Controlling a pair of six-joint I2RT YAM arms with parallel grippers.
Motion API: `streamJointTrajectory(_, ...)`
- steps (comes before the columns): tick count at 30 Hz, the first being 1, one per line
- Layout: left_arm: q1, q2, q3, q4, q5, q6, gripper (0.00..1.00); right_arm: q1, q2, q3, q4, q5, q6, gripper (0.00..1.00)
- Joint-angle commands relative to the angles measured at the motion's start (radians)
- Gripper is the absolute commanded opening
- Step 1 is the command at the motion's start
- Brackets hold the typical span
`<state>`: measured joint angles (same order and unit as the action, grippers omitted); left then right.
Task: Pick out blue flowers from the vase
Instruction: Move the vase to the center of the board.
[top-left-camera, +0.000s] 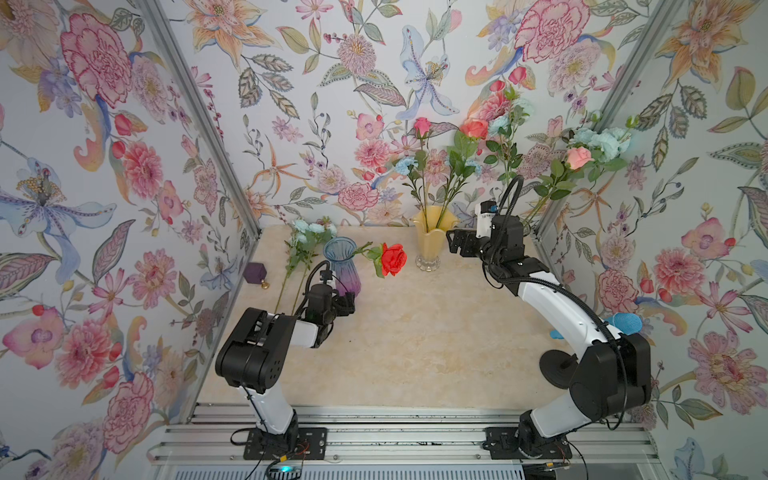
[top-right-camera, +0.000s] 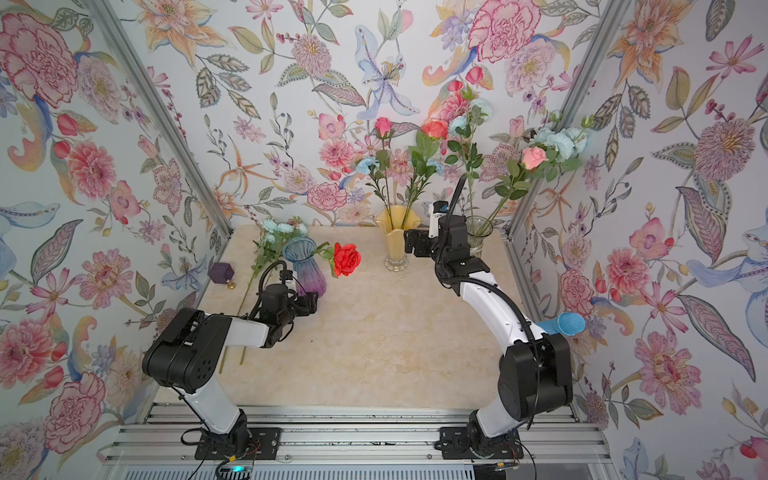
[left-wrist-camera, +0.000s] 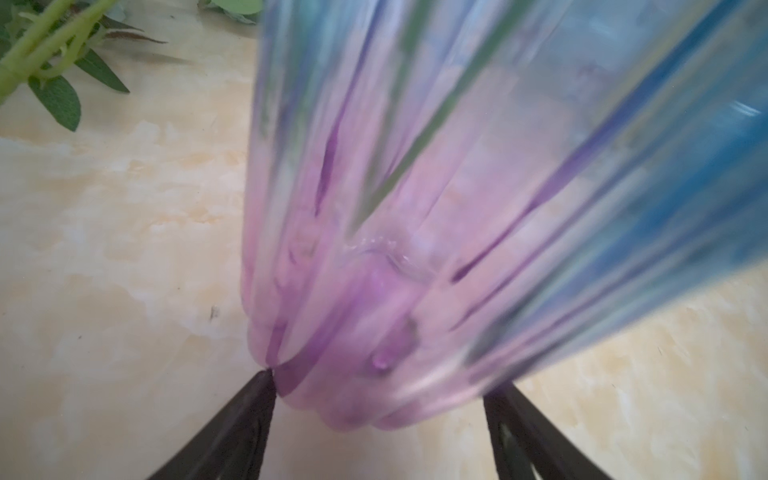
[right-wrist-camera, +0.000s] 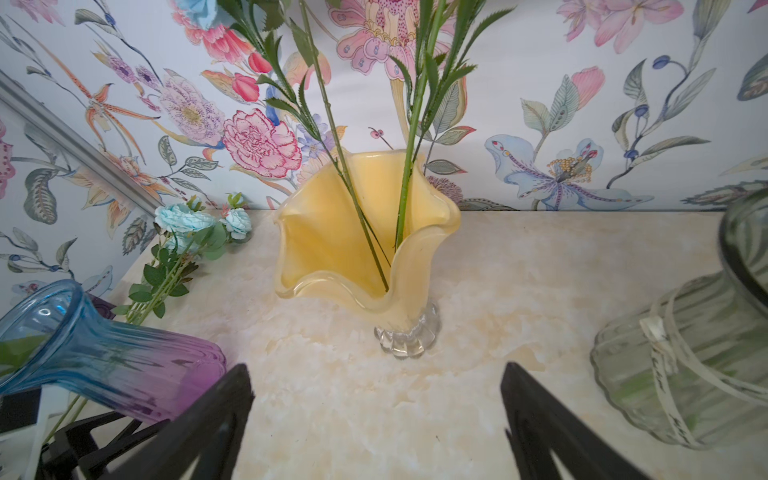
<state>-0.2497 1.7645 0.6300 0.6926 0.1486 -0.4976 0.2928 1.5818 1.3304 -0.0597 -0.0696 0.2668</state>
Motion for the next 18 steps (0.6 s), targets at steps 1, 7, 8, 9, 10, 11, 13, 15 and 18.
streamJointTrajectory(1, 0.013, 0.037, 0.063, 0.05, 0.041, 0.004, 0.8, -0.016, 0.051, 0.066, -0.058, 0.031, 0.036, 0.94)
streamJointTrajectory(7, 0.015, 0.124, 0.18, 0.04, 0.086, -0.002, 0.79, -0.04, 0.16, 0.188, -0.109, 0.026, 0.055, 0.92)
streamJointTrajectory(8, 0.014, 0.136, 0.202, 0.031, 0.089, -0.001, 0.79, -0.042, 0.179, 0.21, -0.117, 0.025, 0.058, 0.91)
streamJointTrajectory(9, 0.014, 0.147, 0.222, 0.024, 0.09, 0.001, 0.79, -0.044, 0.197, 0.231, -0.127, 0.024, 0.061, 0.9)
streamJointTrajectory(10, 0.014, 0.154, 0.236, 0.019, 0.091, 0.002, 0.78, -0.043, 0.209, 0.247, -0.132, 0.024, 0.063, 0.89)
streamJointTrajectory(11, 0.016, 0.164, 0.253, 0.014, 0.096, 0.001, 0.78, -0.043, 0.223, 0.262, -0.138, 0.023, 0.067, 0.88)
streamJointTrajectory(13, 0.017, 0.178, 0.279, 0.009, 0.102, -0.003, 0.78, -0.041, 0.245, 0.282, -0.143, 0.017, 0.08, 0.86)
streamJointTrajectory(15, 0.017, 0.195, 0.306, 0.001, 0.112, -0.002, 0.78, -0.038, 0.267, 0.302, -0.147, 0.012, 0.09, 0.85)
streamJointTrajectory(18, 0.017, 0.217, 0.339, -0.005, 0.121, 0.001, 0.78, -0.03, 0.295, 0.329, -0.155, 0.002, 0.094, 0.82)
